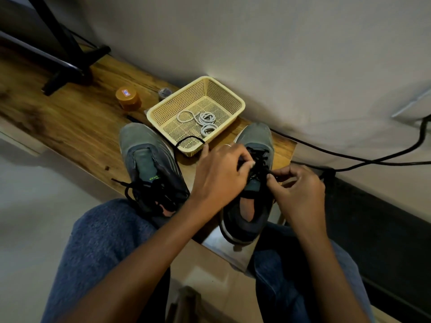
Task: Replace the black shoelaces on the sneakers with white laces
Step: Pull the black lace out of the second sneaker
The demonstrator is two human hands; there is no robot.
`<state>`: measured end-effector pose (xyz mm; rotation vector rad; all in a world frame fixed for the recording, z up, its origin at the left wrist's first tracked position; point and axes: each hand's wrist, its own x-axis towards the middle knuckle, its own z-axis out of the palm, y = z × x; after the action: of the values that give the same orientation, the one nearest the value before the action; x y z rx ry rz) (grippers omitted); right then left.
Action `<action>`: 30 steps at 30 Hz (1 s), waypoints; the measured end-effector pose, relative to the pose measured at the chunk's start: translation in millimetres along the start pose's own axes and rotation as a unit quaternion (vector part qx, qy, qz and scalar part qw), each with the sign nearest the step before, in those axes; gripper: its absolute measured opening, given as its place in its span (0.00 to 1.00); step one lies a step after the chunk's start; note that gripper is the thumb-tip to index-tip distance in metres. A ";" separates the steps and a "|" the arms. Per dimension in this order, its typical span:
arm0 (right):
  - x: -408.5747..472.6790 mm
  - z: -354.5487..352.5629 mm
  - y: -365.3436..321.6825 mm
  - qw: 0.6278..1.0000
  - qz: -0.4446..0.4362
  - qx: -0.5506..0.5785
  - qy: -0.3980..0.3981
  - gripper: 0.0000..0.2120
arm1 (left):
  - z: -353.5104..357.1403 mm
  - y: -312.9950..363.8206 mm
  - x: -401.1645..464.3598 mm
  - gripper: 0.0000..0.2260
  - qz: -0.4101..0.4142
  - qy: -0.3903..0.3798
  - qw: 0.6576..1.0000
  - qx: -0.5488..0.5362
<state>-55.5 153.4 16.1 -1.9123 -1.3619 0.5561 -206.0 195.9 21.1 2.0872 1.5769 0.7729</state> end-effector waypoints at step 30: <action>0.0 2.4 0.0 0.999 -0.019 -0.022 0.013 0.01 | 8.5 0.4 -2.0 0.10 0.059 0.055 0.990 0.117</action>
<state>-57.2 154.1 14.5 -1.9178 -1.4024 0.4845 -200.6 193.9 14.5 2.3606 1.6858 0.7880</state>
